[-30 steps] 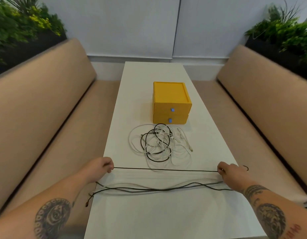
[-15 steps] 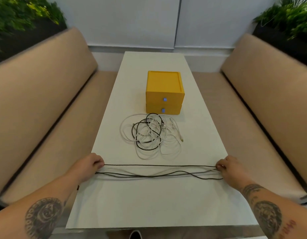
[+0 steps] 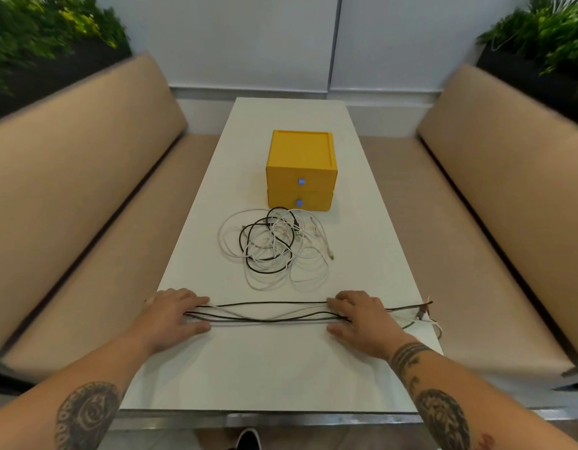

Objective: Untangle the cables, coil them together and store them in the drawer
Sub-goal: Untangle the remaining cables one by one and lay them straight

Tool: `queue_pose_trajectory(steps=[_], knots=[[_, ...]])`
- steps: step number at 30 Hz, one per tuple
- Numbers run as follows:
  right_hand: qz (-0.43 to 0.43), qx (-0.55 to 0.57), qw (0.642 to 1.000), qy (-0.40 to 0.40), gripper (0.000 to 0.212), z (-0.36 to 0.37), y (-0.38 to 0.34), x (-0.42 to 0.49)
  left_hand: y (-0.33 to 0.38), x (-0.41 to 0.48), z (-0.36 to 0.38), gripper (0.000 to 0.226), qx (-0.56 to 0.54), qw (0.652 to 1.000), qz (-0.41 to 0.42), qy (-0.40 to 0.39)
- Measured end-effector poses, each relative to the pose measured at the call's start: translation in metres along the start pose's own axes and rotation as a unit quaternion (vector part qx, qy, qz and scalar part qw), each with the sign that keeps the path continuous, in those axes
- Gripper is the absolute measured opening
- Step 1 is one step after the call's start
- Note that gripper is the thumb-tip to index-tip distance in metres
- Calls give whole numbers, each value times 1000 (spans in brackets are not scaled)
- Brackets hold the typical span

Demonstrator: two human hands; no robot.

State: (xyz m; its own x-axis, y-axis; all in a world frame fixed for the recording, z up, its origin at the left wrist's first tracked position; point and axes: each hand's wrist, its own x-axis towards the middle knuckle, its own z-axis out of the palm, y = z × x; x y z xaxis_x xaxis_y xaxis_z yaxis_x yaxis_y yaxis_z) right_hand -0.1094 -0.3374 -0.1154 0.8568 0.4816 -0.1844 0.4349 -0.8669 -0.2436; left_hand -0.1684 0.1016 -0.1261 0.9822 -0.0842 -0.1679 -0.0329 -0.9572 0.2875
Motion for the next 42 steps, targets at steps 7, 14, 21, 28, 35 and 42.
queue_pose_trajectory(steps=[7,14,21,28,35,42], knots=[[-33,18,997,72,26,17,16,-9,-5,-6,2,10,-11,999,18,38],[3,50,996,78,28,14,14,-13,3,1,1,14,-18,999,-27,14],[0,30,997,73,28,9,9,-15,5,1,-4,29,1,1000,-16,-20],[16,15,999,39,43,6,4,-15,21,0,-10,48,37,998,1,-42],[32,-9,999,29,47,2,0,-13,24,13,-7,41,33,998,29,-42],[60,20,995,72,61,1,-9,-5,44,43,-15,16,-43,998,47,-14]])
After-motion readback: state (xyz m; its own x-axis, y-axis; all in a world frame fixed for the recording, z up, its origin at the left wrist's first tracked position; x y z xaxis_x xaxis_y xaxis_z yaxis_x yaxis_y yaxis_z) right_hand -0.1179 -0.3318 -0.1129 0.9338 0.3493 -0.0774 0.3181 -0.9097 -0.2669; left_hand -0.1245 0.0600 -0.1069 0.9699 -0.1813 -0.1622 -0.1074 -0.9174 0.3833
